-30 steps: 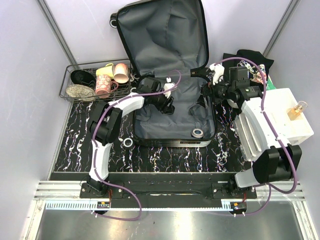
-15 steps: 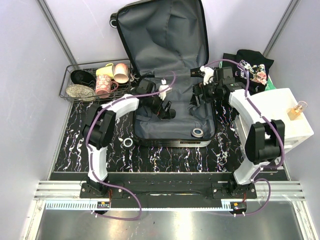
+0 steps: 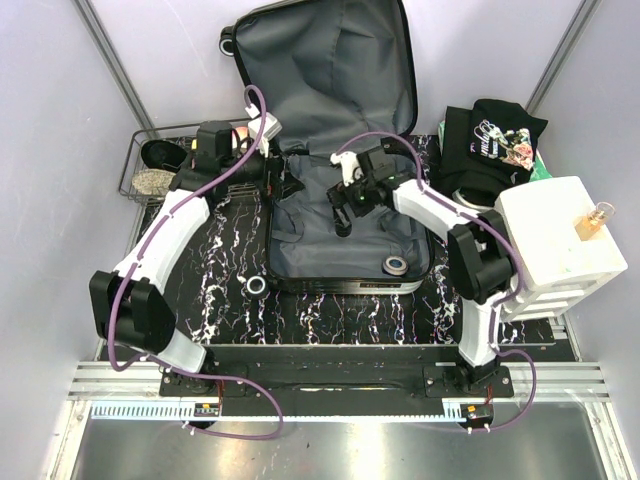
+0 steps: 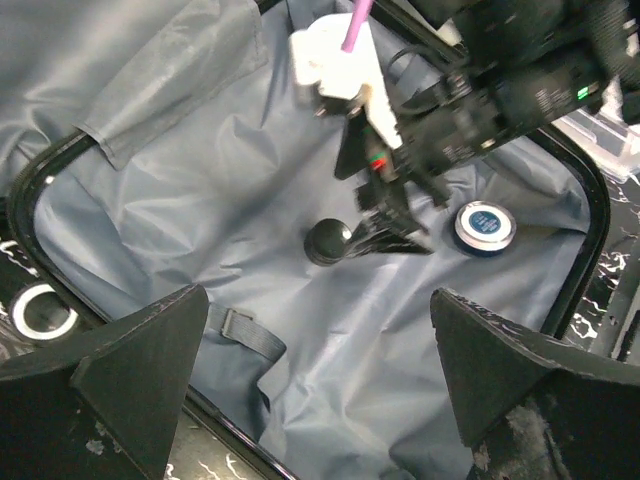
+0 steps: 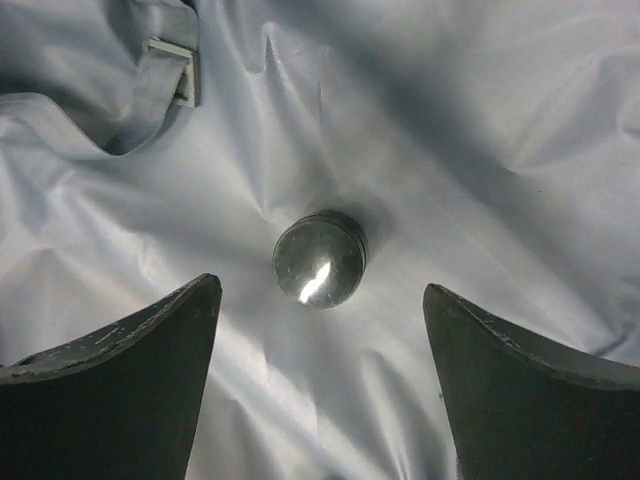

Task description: Open, take out, and arrange the luggage

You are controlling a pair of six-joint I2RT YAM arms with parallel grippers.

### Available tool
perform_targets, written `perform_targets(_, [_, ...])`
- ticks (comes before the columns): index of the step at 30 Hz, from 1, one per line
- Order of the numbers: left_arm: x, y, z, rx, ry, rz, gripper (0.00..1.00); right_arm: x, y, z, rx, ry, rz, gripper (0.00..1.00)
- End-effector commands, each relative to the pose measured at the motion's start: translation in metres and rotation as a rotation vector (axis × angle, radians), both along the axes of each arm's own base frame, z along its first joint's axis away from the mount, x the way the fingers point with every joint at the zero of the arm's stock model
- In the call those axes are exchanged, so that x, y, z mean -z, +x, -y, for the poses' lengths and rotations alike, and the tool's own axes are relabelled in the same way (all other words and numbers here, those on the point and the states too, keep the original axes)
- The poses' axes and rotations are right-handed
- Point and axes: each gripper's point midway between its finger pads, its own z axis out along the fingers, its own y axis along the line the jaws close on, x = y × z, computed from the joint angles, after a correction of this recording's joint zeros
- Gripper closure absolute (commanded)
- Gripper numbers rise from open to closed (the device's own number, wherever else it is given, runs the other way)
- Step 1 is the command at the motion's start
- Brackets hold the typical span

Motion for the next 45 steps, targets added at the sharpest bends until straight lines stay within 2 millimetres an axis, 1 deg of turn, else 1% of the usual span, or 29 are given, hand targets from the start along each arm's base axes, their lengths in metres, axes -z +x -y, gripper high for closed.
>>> perform_targets(1, [0.012,-0.015,-0.001,-0.010,-0.019,-0.083,0.01,0.007,0.024,-0.006,0.066,-0.081,0.067,0.09])
perform_targets(2, [0.010,-0.015,-0.002,-0.010,-0.018,-0.076,0.01,0.008,0.026,-0.007,0.065,-0.076,0.064,0.10])
perform_targets(6, [0.006,-0.015,-0.004,-0.007,-0.007,-0.059,0.01,0.025,0.022,-0.013,0.050,-0.098,0.041,0.12])
perform_targets(8, [0.003,-0.014,-0.003,-0.003,-0.015,-0.052,0.01,0.031,0.020,-0.016,0.043,-0.105,0.036,0.13])
perform_targets(9, [0.003,-0.015,-0.002,-0.002,-0.020,-0.059,0.01,0.036,0.019,-0.017,0.038,-0.113,0.031,0.15])
perform_targets(15, [0.006,-0.012,-0.002,-0.012,-0.024,-0.074,0.01,0.049,0.017,-0.027,0.023,-0.127,0.025,0.21])
perform_targets(18, [0.007,-0.011,-0.002,-0.013,-0.022,-0.074,0.01,0.051,0.015,-0.033,0.014,-0.137,0.029,0.24])
perform_targets(19, [0.007,-0.012,-0.002,-0.011,-0.022,-0.073,0.01,0.051,0.017,-0.033,0.017,-0.140,0.035,0.27])
perform_targets(21, [0.008,-0.012,-0.002,-0.011,-0.021,-0.076,0.01,0.054,0.019,-0.031,0.023,-0.161,0.043,0.29])
perform_targets(24, [0.007,-0.012,-0.002,-0.007,-0.022,-0.071,0.01,0.055,0.021,-0.026,0.034,-0.195,0.051,0.37])
perform_targets(25, [0.006,-0.013,-0.001,-0.003,-0.022,-0.066,0.01,0.053,0.020,-0.024,0.035,-0.207,0.044,0.40])
perform_targets(26, [0.003,-0.012,-0.002,-0.004,-0.022,-0.058,0.01,0.050,0.019,-0.022,0.038,-0.217,0.043,0.45])
perform_targets(27, [0.003,-0.012,-0.001,-0.001,-0.021,-0.053,0.01,0.047,0.020,-0.020,0.046,-0.225,0.047,0.47])
perform_targets(28, [-0.001,-0.011,-0.001,-0.002,-0.021,-0.045,0.01,0.041,0.019,-0.018,0.048,-0.232,0.049,0.50])
perform_targets(29, [-0.002,-0.010,-0.001,-0.001,-0.023,-0.044,0.01,0.028,0.020,-0.016,0.052,-0.226,0.066,0.53])
perform_targets(31, [-0.003,-0.010,0.001,0.016,-0.032,-0.053,0.01,0.011,0.018,-0.013,0.035,-0.228,0.082,0.54])
perform_targets(32, [-0.003,-0.010,0.003,0.024,-0.036,-0.058,0.01,-0.009,0.019,-0.007,0.040,-0.212,0.106,0.55])
perform_targets(33, [0.000,-0.009,0.004,0.027,-0.042,-0.074,0.01,-0.019,0.017,-0.005,0.022,-0.191,0.105,0.62])
perform_targets(34, [-0.001,-0.007,0.006,0.029,-0.048,-0.078,0.01,-0.030,0.013,-0.001,0.018,-0.180,0.093,0.64])
perform_targets(35, [-0.002,-0.008,0.007,0.037,-0.054,-0.084,0.01,-0.052,0.011,0.004,0.016,-0.152,0.111,0.65])
perform_targets(36, [-0.003,-0.008,0.011,0.058,-0.068,-0.093,0.01,-0.063,0.009,0.011,0.007,-0.145,0.113,0.67])
perform_targets(37, [-0.004,-0.009,0.013,0.069,-0.076,-0.100,0.01,-0.076,0.003,0.018,0.001,-0.154,0.109,0.68])
perform_targets(38, [-0.006,-0.009,0.015,0.080,-0.085,-0.102,0.01,-0.099,-0.001,0.025,0.001,-0.146,0.143,0.68])
perform_targets(40, [-0.010,-0.010,0.020,0.106,-0.105,-0.100,0.01,-0.122,-0.004,0.049,0.030,-0.166,0.169,0.69])
perform_targets(41, [-0.010,-0.010,0.021,0.109,-0.107,-0.097,0.01,-0.144,-0.007,0.062,0.072,-0.163,0.206,0.69])
perform_targets(42, [-0.009,-0.010,0.024,0.113,-0.108,-0.095,0.01,-0.153,-0.003,0.087,0.135,-0.188,0.221,0.69])
perform_targets(43, [-0.007,-0.011,0.026,0.118,-0.106,-0.097,0.01,-0.160,-0.004,0.102,0.165,-0.202,0.239,0.70])
perform_targets(44, [-0.007,-0.011,0.027,0.120,-0.105,-0.092,0.01,-0.180,-0.009,0.121,0.193,-0.216,0.292,0.70])
perform_targets(45, [-0.005,-0.013,0.030,0.128,-0.104,-0.099,0.01,-0.185,-0.010,0.140,0.233,-0.244,0.305,0.71])
